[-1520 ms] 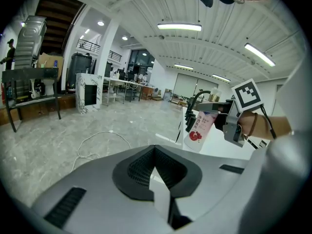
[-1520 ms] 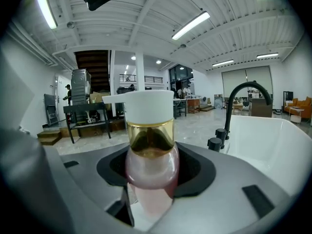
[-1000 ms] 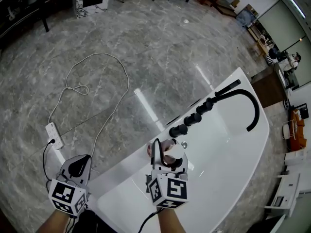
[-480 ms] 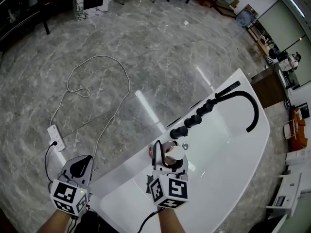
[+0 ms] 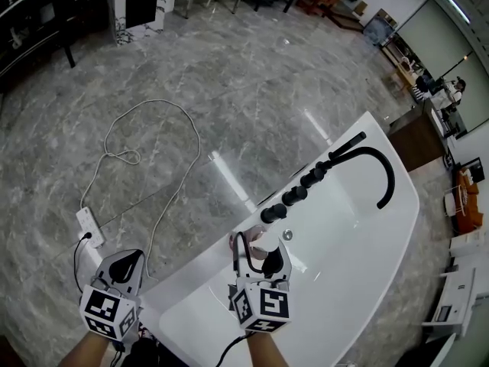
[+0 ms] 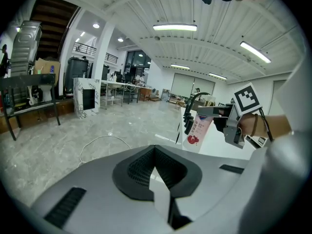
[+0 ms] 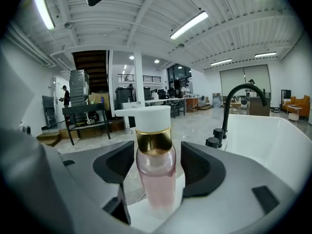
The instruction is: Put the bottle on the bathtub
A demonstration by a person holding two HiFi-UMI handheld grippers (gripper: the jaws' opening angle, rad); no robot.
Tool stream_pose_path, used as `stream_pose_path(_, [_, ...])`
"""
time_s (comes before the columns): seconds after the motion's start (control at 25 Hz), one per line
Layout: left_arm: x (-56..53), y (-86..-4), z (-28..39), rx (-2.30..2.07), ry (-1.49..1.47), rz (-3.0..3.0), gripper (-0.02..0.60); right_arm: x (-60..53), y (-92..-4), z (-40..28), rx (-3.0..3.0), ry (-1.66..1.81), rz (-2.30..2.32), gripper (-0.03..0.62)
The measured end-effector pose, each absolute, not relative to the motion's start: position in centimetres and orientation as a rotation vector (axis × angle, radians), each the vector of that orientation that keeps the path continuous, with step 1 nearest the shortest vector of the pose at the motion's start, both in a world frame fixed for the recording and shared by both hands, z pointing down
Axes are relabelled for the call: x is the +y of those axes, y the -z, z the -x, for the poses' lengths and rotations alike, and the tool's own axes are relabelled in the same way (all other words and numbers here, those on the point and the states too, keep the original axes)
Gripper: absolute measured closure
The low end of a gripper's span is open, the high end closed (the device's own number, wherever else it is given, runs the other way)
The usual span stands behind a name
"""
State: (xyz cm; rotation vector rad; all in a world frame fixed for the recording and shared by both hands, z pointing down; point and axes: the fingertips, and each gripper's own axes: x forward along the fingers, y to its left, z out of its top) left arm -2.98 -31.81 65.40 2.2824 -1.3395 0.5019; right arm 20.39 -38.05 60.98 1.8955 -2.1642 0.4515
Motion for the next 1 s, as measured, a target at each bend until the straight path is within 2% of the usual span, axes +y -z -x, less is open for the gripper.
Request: stream_pose_path(1.0, [-30.7, -56.6, 0.3, -1.305, -0.465, -2.395, 0.578, -30.1, -55.1, -22.4, -2.121, -0.579, -1.924, 0.295])
